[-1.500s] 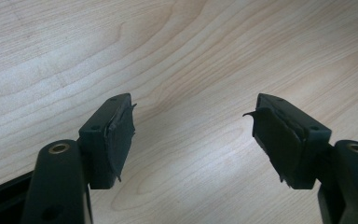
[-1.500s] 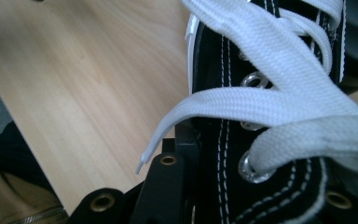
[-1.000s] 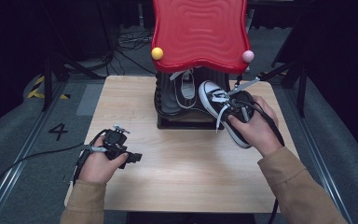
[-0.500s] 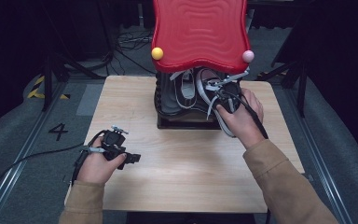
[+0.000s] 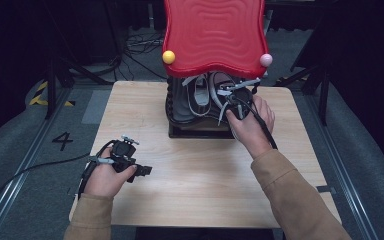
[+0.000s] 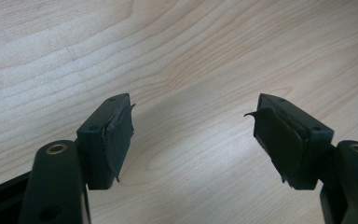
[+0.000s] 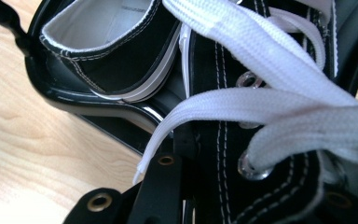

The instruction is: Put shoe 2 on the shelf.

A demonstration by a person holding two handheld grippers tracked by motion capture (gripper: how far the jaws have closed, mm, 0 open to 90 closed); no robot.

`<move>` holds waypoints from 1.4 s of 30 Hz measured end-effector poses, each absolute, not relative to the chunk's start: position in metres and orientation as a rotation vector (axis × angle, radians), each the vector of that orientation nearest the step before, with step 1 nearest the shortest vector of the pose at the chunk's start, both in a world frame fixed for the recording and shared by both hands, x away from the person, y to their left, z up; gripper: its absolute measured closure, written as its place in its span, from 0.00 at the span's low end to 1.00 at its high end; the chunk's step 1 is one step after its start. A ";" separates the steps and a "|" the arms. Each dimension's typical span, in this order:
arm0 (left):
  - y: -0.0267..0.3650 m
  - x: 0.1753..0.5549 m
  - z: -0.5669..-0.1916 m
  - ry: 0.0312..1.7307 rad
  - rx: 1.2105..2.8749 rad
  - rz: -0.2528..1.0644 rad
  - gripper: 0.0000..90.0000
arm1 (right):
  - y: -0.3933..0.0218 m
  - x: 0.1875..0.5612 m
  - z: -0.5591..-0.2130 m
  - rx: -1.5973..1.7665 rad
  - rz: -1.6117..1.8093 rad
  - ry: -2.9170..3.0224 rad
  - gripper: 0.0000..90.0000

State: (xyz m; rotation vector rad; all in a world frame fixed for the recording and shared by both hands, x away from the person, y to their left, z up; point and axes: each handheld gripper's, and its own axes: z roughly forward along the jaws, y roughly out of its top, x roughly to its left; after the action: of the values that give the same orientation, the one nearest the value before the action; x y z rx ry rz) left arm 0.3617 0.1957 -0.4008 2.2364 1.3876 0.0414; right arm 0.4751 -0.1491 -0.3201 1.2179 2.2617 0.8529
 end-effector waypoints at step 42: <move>0.176 0.380 -0.398 1.311 2.274 0.018 0.32 | -0.198 0.423 -0.296 1.156 0.879 2.441 0.85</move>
State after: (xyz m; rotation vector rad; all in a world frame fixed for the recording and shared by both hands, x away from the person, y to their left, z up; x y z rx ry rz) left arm 0.3802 0.1756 -0.3982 2.2738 1.3110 0.0177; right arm 0.4226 -0.1977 -0.2961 1.1561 2.4405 0.8794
